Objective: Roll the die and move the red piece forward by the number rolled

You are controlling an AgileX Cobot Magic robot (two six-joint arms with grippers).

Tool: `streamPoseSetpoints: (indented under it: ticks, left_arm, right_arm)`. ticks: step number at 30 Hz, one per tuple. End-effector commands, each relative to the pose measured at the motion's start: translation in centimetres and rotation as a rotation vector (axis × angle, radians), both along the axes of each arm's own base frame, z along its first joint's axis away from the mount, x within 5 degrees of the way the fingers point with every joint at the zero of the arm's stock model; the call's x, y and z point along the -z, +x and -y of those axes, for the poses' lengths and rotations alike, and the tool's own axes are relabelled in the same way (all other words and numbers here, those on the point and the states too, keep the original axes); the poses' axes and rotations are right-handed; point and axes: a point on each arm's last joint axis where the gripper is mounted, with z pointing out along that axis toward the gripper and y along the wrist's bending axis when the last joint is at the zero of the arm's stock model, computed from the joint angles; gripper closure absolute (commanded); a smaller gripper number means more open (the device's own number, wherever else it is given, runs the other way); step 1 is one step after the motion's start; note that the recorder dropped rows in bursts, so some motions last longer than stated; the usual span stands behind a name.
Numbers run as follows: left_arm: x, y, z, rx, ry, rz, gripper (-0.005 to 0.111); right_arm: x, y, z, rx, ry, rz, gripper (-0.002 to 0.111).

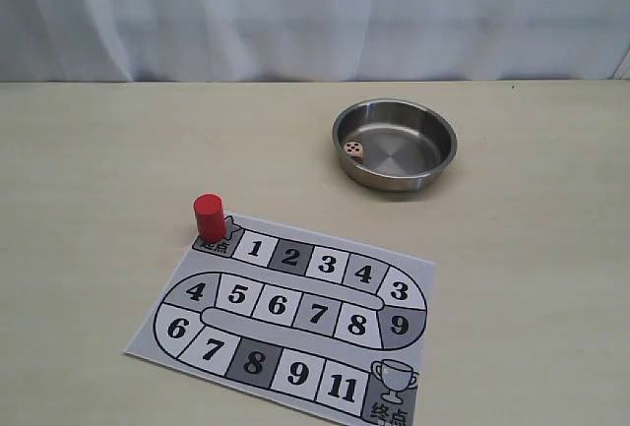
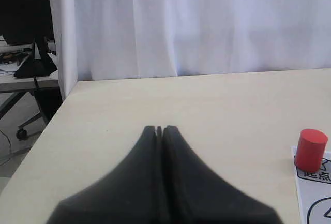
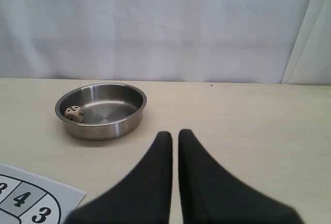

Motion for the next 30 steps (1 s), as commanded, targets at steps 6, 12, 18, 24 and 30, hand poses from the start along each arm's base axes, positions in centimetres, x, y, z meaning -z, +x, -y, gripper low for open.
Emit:
streamPoseSetpoints:
  ticks: [6, 12, 18, 24, 30]
  left_arm:
    - [-0.4, 0.0, 0.0, 0.001, -0.005, 0.027, 0.107]
    - [-0.4, 0.0, 0.0, 0.001, -0.005, 0.025, 0.107]
    - [-0.4, 0.0, 0.0, 0.001, -0.005, 0.025, 0.107]
    - [-0.4, 0.0, 0.0, 0.001, -0.005, 0.025, 0.107]
    - [-0.4, 0.0, 0.0, 0.001, -0.005, 0.025, 0.107]
  right_arm:
    - [0.0, 0.0, 0.0, -0.002, 0.002, 0.001, 0.104]
    - [0.0, 0.0, 0.0, -0.002, -0.001, 0.001, 0.104]
    - [-0.4, 0.0, 0.0, -0.006, -0.008, 0.048, 0.104]
    - [-2.5, -0.1, -0.2, -0.019, -0.004, 0.284, 0.104]
    - [-4.0, -0.6, -0.2, -0.037, 0.068, 0.456, 0.104]
